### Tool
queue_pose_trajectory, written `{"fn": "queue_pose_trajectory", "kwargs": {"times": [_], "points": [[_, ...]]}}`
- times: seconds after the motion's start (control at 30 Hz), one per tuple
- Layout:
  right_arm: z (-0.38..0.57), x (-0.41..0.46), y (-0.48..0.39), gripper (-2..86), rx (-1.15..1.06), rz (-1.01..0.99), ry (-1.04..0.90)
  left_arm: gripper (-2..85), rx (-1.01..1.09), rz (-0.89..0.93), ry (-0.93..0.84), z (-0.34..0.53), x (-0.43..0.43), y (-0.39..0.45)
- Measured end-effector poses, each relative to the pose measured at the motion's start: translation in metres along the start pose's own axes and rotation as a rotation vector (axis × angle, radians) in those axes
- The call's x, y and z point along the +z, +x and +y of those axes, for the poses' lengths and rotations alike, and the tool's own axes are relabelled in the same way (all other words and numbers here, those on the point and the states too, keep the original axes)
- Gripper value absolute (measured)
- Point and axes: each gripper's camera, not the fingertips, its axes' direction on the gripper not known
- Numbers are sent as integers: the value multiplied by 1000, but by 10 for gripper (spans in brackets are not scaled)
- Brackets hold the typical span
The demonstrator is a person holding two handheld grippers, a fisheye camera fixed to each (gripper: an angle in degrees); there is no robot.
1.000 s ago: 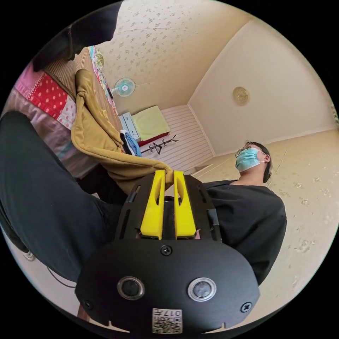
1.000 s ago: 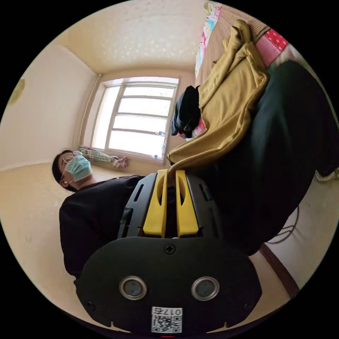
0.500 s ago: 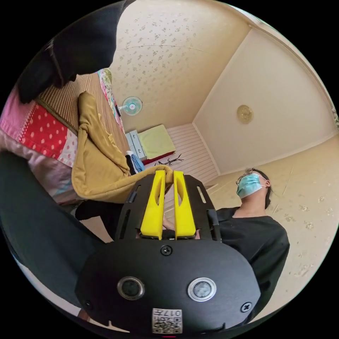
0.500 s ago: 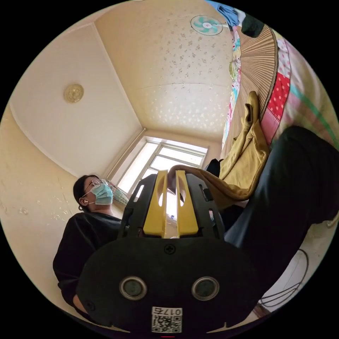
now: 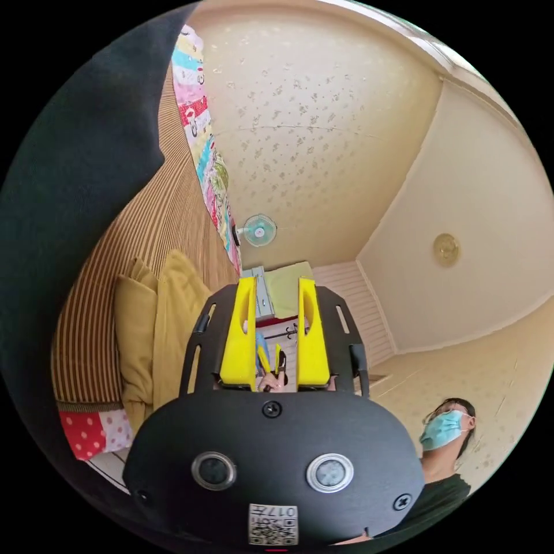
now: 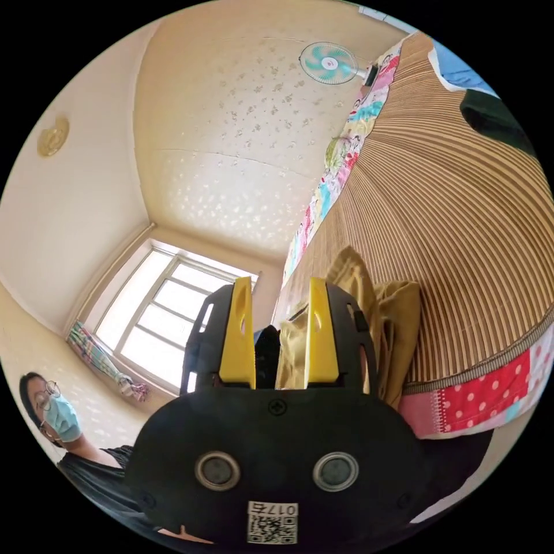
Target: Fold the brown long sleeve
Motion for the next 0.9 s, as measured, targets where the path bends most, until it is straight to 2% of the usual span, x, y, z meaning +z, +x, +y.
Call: {"fn": "queue_pose_trajectory", "kwargs": {"times": [0.07, 0.2, 0.33, 0.5, 0.73, 0.9], "points": [[27, 19, -4, 129, -46, 94, -57, 133, 57, -178, -73, 33, 3, -3], [90, 61, -4, 119, -129, 338, -191, 149, 72, -421, -83, 101, -10, -26], [135, 97, -7, 119, -166, 392, -248, 183, 45, -646, -60, 169, -18, -54], [176, 182, -46, 131, -275, 468, -412, 181, 78, -577, -35, 210, -15, -85], [225, 294, -122, 125, -469, 488, -529, 167, 103, -627, -84, 247, 12, -92], [252, 413, -143, 138, -468, 393, -770, 63, 74, -571, -95, 257, 15, -101]]}}
